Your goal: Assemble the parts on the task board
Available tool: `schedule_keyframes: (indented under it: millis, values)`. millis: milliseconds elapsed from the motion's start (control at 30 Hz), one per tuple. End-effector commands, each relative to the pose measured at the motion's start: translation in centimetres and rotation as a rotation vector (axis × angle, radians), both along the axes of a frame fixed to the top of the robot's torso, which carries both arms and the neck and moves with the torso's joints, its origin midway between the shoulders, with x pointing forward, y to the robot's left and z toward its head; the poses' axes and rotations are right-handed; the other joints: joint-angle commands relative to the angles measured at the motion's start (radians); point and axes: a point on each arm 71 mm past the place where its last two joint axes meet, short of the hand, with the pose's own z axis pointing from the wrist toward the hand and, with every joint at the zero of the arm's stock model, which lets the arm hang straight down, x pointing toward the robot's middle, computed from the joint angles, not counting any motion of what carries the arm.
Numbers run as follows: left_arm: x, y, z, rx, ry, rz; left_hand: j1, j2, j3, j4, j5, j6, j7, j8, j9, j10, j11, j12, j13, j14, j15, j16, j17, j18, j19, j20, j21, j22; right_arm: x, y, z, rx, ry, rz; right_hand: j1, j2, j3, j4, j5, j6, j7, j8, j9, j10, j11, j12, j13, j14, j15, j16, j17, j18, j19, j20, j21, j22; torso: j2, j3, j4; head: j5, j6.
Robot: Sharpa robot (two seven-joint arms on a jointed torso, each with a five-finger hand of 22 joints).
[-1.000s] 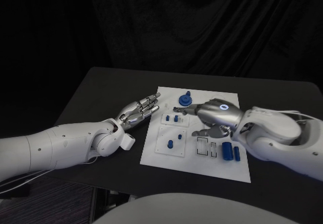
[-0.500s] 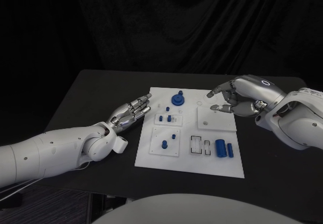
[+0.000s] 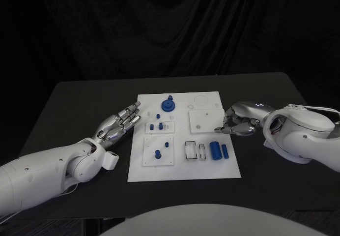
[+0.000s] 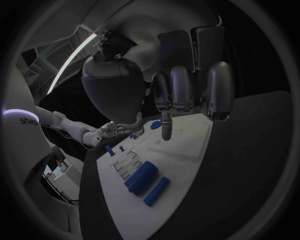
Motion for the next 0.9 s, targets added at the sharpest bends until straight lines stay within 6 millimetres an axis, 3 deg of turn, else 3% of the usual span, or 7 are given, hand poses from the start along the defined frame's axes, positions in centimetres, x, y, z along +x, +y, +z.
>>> schedule_keyframes:
  millis: [33,200,367,467,733,900]
  values:
    - [-0.1,0.0,0.8,-0.068,-0.084,-0.006,0.007,0.000,0.007,0.001,0.005,-0.007,0.000,0.001,0.000,-0.003,0.007,-0.004,-0.001,0.000,0.006,-0.004,-0.001,-0.010,-0.002,0.007,-0.001,0.001,-0.8,-0.4,-0.1,-0.171,-0.036,-0.075,-0.036,-0.009,0.014,0.001,-0.013,0.001,-0.006,0.022,0.039,0.106,-0.009,0.002,0.263,0.092,-0.012,0.006,0.190,-0.010,0.072,-0.010,0.018,0.227,0.001,-0.0011,0.0009,-0.036,0.000]
    - [-0.1,0.0,0.8,-0.069,-0.085,-0.005,0.007,0.000,0.008,0.001,0.005,-0.007,0.000,0.001,0.000,-0.004,0.007,-0.005,-0.002,0.000,0.006,-0.004,-0.001,-0.010,-0.002,0.007,-0.001,0.001,-1.8,0.1,-0.2,-0.199,-0.055,-0.071,-0.081,-0.030,0.035,0.003,-0.031,0.005,-0.009,0.018,0.070,0.106,-0.012,0.002,0.263,0.092,-0.019,0.008,0.193,-0.011,0.072,-0.018,0.029,0.229,0.002,-0.0018,-0.0035,-0.047,0.000]
    - [-0.1,0.0,0.8,-0.070,-0.083,-0.008,0.008,0.000,0.008,0.001,0.006,-0.008,0.000,0.001,0.000,-0.004,0.007,-0.005,-0.001,0.000,0.006,-0.004,-0.001,-0.010,-0.002,0.007,-0.001,0.001,-2.7,0.4,-0.7,-0.205,-0.052,-0.069,-0.099,-0.042,0.048,0.003,-0.040,0.012,-0.009,0.004,0.080,0.106,-0.012,0.002,0.263,0.093,-0.023,0.009,0.195,-0.012,0.073,-0.021,0.036,0.230,0.003,0.0001,0.0025,-0.058,0.000]
    - [-0.1,0.1,0.8,-0.071,-0.084,-0.007,0.009,0.001,0.009,0.000,0.006,-0.008,0.000,0.001,0.000,-0.004,0.007,-0.005,-0.002,0.000,0.006,-0.004,-0.001,-0.009,-0.002,0.008,-0.001,0.001,-3.2,0.5,-1.1,-0.195,-0.049,-0.069,-0.101,-0.044,0.052,0.003,-0.042,0.015,-0.010,-0.001,0.082,0.106,-0.012,0.002,0.263,0.093,-0.023,0.009,0.195,-0.012,0.072,-0.022,0.036,0.230,0.004,0.0005,0.0030,-0.058,0.000]
    - [-0.1,0.1,0.8,-0.070,-0.082,-0.007,0.010,0.001,0.010,-0.001,0.007,-0.009,0.000,0.001,0.000,-0.004,0.008,-0.005,-0.001,0.000,0.007,-0.004,-0.001,-0.009,-0.002,0.008,-0.001,0.001,-3.8,1.1,-2.3,-0.174,-0.036,-0.060,-0.087,-0.053,0.066,0.001,-0.039,0.025,-0.011,-0.017,0.087,0.106,-0.013,0.002,0.263,0.093,-0.025,0.010,0.197,-0.013,0.072,-0.023,0.040,0.230,0.001,-0.0032,-0.0013,-0.049,0.000]
    - [-0.1,0.1,0.7,-0.070,-0.081,-0.009,0.010,0.001,0.010,-0.001,0.007,-0.010,0.000,0.001,0.000,-0.003,0.009,-0.004,-0.001,0.000,0.008,-0.004,-0.001,-0.010,-0.002,0.008,-0.001,0.001,-4.0,1.6,-2.9,-0.162,-0.029,-0.049,-0.085,-0.054,0.069,0.002,-0.041,0.027,-0.011,-0.021,0.089,0.106,-0.013,0.002,0.263,0.093,-0.025,0.010,0.196,-0.013,0.072,-0.023,0.041,0.231,0.002,-0.0014,0.0015,-0.050,0.000]
